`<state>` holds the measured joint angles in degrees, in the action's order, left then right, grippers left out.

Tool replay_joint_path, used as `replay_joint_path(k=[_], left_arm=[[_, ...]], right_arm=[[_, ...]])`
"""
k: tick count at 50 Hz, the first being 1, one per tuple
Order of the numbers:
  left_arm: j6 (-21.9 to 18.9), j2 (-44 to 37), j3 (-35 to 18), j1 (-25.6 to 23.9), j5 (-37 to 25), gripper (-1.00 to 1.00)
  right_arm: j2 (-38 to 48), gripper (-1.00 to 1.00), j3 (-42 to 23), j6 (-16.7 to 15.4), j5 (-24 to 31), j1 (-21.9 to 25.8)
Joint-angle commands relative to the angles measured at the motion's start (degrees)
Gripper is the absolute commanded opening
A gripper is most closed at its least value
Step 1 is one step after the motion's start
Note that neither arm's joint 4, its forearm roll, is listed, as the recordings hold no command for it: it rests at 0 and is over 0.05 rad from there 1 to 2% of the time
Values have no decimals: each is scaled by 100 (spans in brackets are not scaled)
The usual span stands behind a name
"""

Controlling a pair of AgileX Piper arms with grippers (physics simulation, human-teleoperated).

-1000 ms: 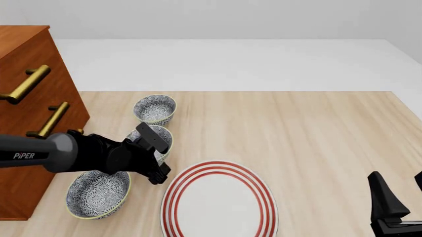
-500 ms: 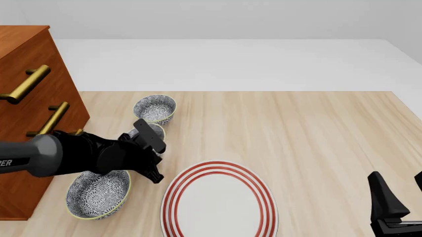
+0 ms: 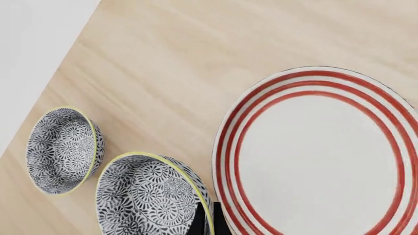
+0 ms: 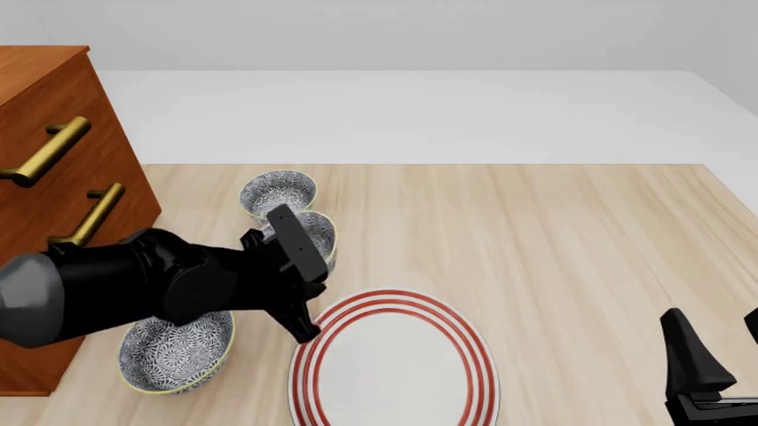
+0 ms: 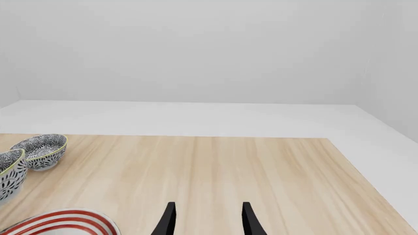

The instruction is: Pick up the bowl and put it in the middle on the plate.

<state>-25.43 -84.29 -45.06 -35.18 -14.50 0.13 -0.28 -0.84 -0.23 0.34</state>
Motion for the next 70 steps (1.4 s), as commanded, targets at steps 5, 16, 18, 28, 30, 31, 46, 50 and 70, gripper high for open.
replay_joint_path(k=[5,16,18,28,30,31,46,50,70], left_arm=[[148,279,-318,-838,-452,-100],[285,163,-374,-1311,-474,-100],[325,152,-384,-1408,-475,-100],[518,-52,-261,-1861,-254,-100],[548,-64,-274,-1924,-248,-100],[588,-63,-299,-1970,-261,-100],[542,-80,-174,-2202,-215,-100],[531,-109,-126,-2246,-216,-100],[672,-465,32,-2563,-61,-100]], right_arm=[[2,100,11,-2,-14,1],[-1,100,1,5,3,1],[1,100,6,2,-6,1],[-1,100,-1,-3,-1,3],[3,100,6,-2,-10,3],[4,100,5,1,-9,3],[1,100,7,-1,-9,3],[0,100,1,1,0,3],[4,100,11,-1,-16,4]])
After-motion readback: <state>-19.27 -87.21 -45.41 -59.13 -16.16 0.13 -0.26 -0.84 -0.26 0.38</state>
